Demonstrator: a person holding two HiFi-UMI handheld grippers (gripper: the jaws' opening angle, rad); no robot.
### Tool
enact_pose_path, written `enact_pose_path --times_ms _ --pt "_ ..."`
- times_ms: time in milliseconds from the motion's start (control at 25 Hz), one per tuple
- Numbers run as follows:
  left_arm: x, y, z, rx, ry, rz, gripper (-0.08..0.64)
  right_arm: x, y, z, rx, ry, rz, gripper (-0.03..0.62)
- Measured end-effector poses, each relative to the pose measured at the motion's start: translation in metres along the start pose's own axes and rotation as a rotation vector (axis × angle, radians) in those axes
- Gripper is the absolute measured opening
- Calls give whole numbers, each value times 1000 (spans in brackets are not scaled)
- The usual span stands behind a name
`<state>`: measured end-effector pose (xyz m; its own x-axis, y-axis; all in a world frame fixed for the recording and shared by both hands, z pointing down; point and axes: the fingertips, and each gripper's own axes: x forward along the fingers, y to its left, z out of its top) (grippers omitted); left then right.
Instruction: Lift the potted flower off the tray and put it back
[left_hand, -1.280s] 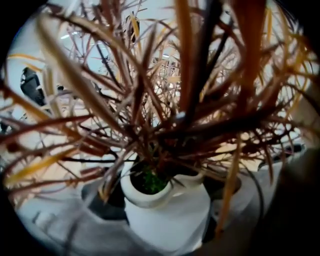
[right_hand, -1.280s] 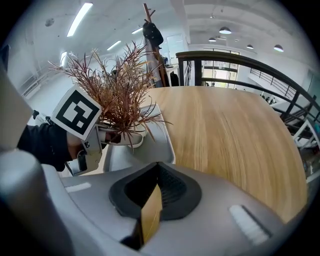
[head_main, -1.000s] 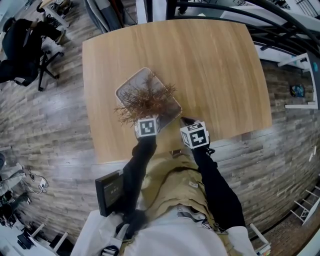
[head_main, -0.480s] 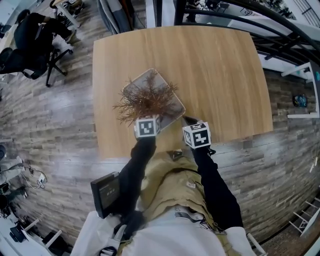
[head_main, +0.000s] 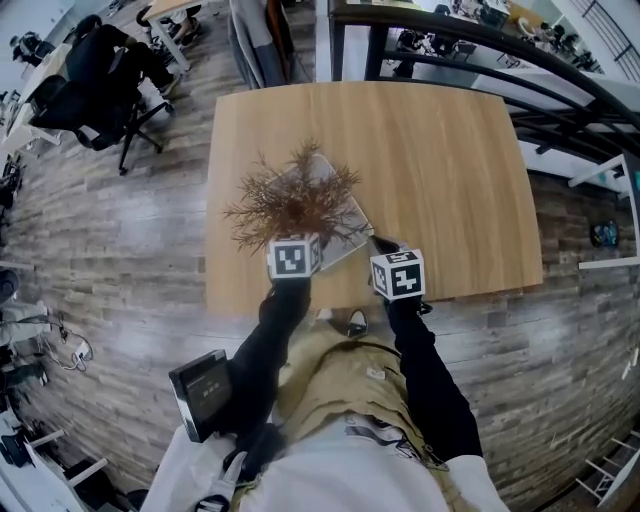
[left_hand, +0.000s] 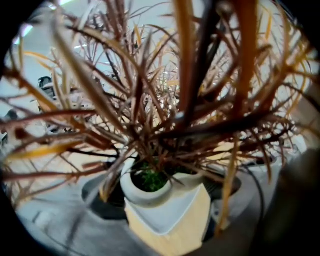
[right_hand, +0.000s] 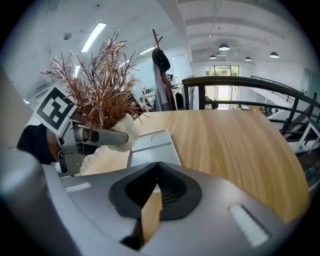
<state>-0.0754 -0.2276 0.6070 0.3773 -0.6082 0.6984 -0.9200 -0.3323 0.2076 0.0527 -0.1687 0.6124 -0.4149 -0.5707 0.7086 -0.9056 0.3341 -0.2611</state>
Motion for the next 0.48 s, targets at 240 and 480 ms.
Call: enact_pose_path --times_ms 240,480 --pt "-25 -15 22 6 -45 0 462 -17 -1 23 -28 -52 11 5" --pt "-41 -16 31 -1 -71 2 462 -20 3 31 -39 -79 29 5"
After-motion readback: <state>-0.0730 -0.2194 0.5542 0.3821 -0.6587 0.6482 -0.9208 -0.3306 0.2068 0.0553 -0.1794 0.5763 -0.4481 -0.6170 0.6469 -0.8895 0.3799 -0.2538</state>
